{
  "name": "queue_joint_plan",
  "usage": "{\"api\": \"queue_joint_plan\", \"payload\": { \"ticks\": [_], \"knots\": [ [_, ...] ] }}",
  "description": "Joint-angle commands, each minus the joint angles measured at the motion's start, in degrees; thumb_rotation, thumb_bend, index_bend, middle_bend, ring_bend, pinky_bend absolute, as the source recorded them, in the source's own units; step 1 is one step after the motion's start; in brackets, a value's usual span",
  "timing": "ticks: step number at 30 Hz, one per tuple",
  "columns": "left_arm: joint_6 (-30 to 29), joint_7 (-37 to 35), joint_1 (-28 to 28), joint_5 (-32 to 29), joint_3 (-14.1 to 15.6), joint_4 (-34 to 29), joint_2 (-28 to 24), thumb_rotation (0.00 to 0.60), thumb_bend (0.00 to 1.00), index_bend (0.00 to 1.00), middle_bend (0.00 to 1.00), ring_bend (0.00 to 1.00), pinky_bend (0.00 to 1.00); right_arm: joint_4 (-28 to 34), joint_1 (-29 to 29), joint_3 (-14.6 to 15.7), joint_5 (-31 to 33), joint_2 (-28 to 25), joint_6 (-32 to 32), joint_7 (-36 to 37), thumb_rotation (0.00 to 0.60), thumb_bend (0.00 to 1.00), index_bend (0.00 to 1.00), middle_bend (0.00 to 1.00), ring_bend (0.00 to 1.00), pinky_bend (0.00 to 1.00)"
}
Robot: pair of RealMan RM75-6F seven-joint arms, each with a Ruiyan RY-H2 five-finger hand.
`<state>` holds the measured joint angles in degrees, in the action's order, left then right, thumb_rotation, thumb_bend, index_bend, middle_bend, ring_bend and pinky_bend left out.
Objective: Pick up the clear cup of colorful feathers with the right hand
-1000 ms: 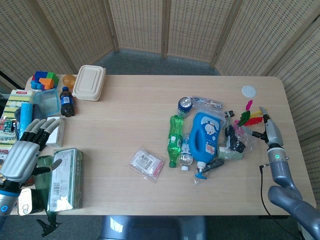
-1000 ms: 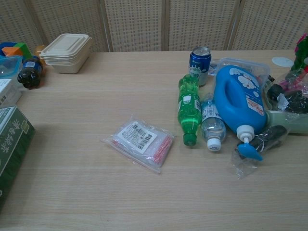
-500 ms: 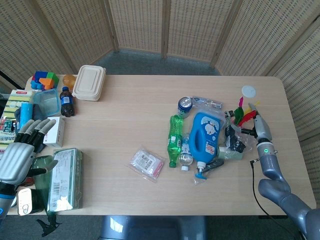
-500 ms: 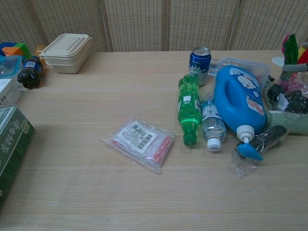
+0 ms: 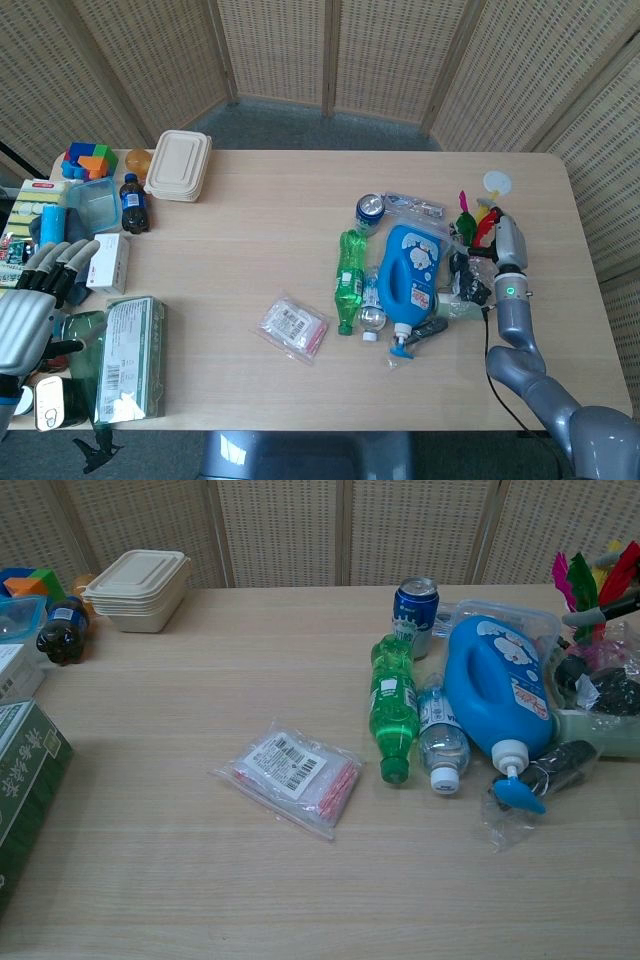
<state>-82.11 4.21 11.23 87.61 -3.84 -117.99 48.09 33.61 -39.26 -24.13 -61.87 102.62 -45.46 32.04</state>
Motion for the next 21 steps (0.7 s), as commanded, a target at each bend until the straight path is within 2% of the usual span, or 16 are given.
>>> {"api": "queue_joint_plan", "payload": {
  "ticks": [1, 7, 10, 16, 21],
  "knots": [
    [0.1, -0.1, 0.0, 0.2, 0.0, 0.0, 0.0, 0.600, 0.26, 0.00, 0.00, 0.00, 0.00, -1.5, -0.5, -1.2, 0.9, 1.5, -2.1, -1.4, 0.600, 0.14, 0.27, 0.33, 0.27, 0.17],
    [0.0, 0.0, -0.1, 0.4, -0.1, -0.1, -0.1, 0.600, 0.26, 0.00, 0.00, 0.00, 0.00, -4.4, -1.1, -2.9, 2.4, 4.1, -4.4, -2.7, 0.600, 0.16, 0.51, 0.58, 0.51, 0.41],
    [0.0, 0.0, -0.1, 0.6, 0.0, -0.1, -0.2, 0.600, 0.26, 0.00, 0.00, 0.00, 0.00, -5.3, -1.2, -3.4, 3.0, 4.6, -4.1, -2.7, 0.600, 0.19, 0.59, 0.66, 0.62, 0.49],
    [0.0, 0.1, -0.2, 0.7, -0.1, -0.2, -0.3, 0.600, 0.26, 0.00, 0.00, 0.00, 0.00, -5.5, -1.2, -2.9, 2.0, 4.2, -3.7, -2.2, 0.600, 0.21, 0.74, 0.83, 0.80, 0.60],
    [0.4, 0.2, 0.1, 0.5, -0.3, -0.1, -0.1, 0.600, 0.26, 0.00, 0.00, 0.00, 0.00, -3.8, -0.9, -2.7, 1.1, 3.0, -4.6, -2.0, 0.600, 0.21, 0.76, 0.84, 0.82, 0.61]
  ]
}}
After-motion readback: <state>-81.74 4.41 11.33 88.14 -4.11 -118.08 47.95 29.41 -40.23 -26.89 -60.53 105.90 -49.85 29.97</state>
